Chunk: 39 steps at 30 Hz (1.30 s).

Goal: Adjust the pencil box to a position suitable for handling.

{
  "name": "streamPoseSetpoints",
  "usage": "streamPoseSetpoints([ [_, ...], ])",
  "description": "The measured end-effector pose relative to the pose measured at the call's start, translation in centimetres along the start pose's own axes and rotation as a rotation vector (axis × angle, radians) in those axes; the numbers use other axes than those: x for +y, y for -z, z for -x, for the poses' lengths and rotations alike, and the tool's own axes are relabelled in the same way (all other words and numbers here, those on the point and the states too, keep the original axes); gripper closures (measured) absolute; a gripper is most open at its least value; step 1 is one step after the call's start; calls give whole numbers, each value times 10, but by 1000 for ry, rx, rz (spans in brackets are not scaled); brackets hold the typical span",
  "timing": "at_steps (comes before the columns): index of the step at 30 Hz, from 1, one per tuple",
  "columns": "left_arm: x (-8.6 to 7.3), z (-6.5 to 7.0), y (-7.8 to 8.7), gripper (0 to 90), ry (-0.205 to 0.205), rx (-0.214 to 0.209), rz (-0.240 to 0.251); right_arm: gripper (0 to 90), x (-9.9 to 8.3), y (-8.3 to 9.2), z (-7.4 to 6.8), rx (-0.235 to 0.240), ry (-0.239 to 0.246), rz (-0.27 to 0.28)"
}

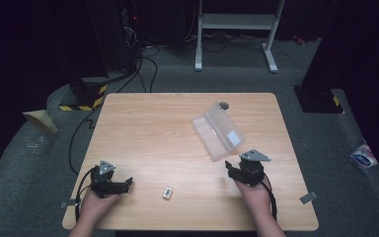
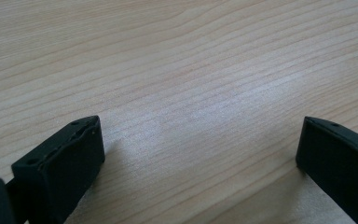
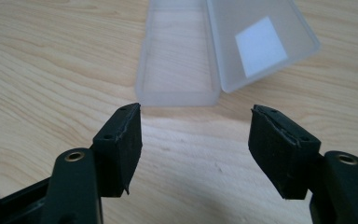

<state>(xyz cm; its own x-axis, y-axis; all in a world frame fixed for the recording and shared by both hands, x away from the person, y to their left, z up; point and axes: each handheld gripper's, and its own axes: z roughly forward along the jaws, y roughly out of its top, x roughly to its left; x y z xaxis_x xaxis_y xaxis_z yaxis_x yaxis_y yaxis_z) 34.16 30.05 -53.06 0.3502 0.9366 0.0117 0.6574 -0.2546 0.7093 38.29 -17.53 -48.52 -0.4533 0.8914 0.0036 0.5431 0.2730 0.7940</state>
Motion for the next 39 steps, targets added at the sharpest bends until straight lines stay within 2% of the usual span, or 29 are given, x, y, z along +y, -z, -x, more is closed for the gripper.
streamPoseSetpoints([
  [8, 0, 0, 0, 13, 0, 0, 0, 405, 20, -18, -14, 33, 15, -4],
  [14, 0, 0, 0, 14, 1, 2, 0, 439, 31, -35, -19, 58, -2, -12],
  [23, 0, 0, 0, 14, 1, 2, 0, 541, 46, -60, -24, 53, 9, -22],
  [27, 0, 0, 0, 14, 1, 3, 0, 583, 48, -70, -28, 52, 22, -50],
  [32, 0, 0, 0, 15, 2, 3, 0, 686, 49, -81, -36, 54, 47, -68],
  [39, 0, 0, 0, 17, 2, 3, 1, 770, 44, -91, -38, 45, 41, -98],
])
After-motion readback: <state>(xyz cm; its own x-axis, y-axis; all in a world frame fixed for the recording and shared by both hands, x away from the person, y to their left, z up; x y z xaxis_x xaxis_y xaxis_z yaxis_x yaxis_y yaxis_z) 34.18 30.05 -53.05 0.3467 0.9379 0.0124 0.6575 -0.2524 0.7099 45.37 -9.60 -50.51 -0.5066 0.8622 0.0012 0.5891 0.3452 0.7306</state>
